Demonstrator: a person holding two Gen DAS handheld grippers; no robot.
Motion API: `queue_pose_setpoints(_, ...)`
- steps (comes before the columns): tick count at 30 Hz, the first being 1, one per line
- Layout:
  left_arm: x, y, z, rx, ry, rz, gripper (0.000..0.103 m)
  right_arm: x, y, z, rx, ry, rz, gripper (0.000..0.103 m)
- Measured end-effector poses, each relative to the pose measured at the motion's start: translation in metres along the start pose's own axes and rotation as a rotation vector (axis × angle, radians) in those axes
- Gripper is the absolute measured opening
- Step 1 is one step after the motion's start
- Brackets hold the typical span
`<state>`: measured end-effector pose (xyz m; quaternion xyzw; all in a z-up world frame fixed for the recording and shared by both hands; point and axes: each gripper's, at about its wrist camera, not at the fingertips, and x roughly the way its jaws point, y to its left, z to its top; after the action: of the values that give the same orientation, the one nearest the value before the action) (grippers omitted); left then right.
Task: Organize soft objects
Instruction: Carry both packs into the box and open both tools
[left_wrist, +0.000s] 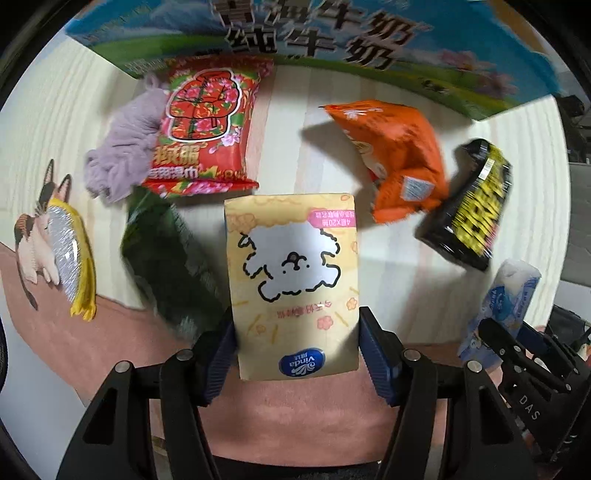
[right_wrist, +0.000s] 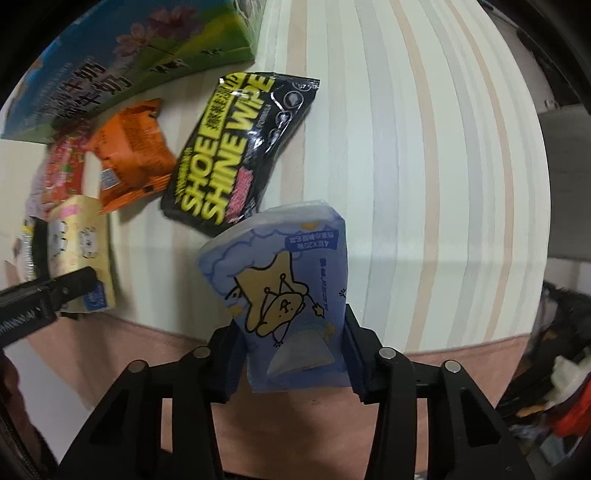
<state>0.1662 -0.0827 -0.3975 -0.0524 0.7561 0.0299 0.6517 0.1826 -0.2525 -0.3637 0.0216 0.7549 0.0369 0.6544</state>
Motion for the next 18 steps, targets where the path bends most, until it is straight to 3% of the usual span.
queue_pose_setpoints(5,-0.043,-0.003,-0.042,0.026,-0.079,-0.041,0.06,-0.032,0.005,-0.027,0.035,-0.023,0.122,0.047)
queue_pose_setpoints(9,-0.103,-0.004,-0.058,0.04,-0.164,-0.084,0.06,-0.083,0.015,-0.038,0.009,-0.079,0.21,0.047)
queue_pose_setpoints(14,-0.19,-0.008,-0.016,0.101,-0.278,-0.103,0.06,-0.168,0.033,-0.002,-0.031,-0.162,0.275,0.047)
queue_pose_setpoints(18,-0.225,0.006,0.053,0.131,-0.318,-0.092,0.06,-0.209,0.056,0.039,-0.055,-0.22,0.277,0.047)
